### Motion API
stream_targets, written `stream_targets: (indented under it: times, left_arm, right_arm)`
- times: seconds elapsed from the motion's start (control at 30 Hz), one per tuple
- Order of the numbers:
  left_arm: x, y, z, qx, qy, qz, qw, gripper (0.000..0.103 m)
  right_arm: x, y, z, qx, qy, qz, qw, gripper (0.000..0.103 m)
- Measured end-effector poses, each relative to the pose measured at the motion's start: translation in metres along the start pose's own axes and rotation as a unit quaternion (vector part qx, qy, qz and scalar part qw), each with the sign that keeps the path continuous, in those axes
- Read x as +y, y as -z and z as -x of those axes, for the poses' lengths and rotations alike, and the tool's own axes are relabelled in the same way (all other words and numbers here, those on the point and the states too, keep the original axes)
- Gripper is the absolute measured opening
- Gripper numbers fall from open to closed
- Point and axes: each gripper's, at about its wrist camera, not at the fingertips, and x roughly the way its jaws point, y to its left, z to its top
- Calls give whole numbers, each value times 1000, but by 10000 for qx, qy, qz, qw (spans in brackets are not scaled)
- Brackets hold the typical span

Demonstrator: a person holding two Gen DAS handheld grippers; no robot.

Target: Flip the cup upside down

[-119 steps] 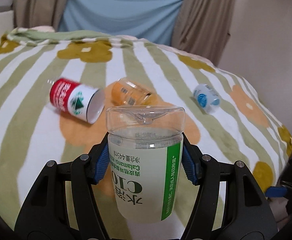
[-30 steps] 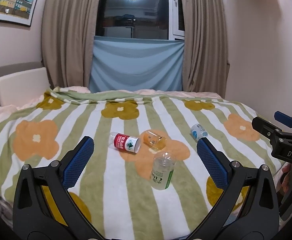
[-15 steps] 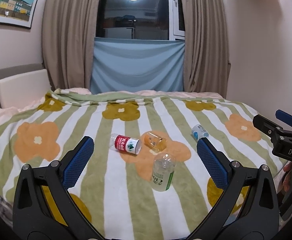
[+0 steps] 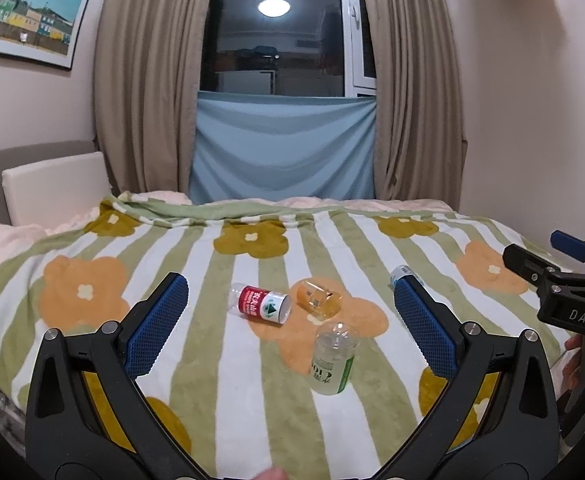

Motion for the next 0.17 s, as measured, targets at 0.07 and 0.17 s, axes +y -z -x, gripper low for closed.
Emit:
stream_targets:
  times: [0.07,0.17]
  left_arm:
    - [1,-1,1,-42,-6,-27,10000,103]
    - [-4,-1,3,-103,-62,-36,9999,103]
  right_arm:
    - [1,-3,-1,-14,-23,11,10000,103]
    - [2,-5,0,-57,-59,6,10000,103]
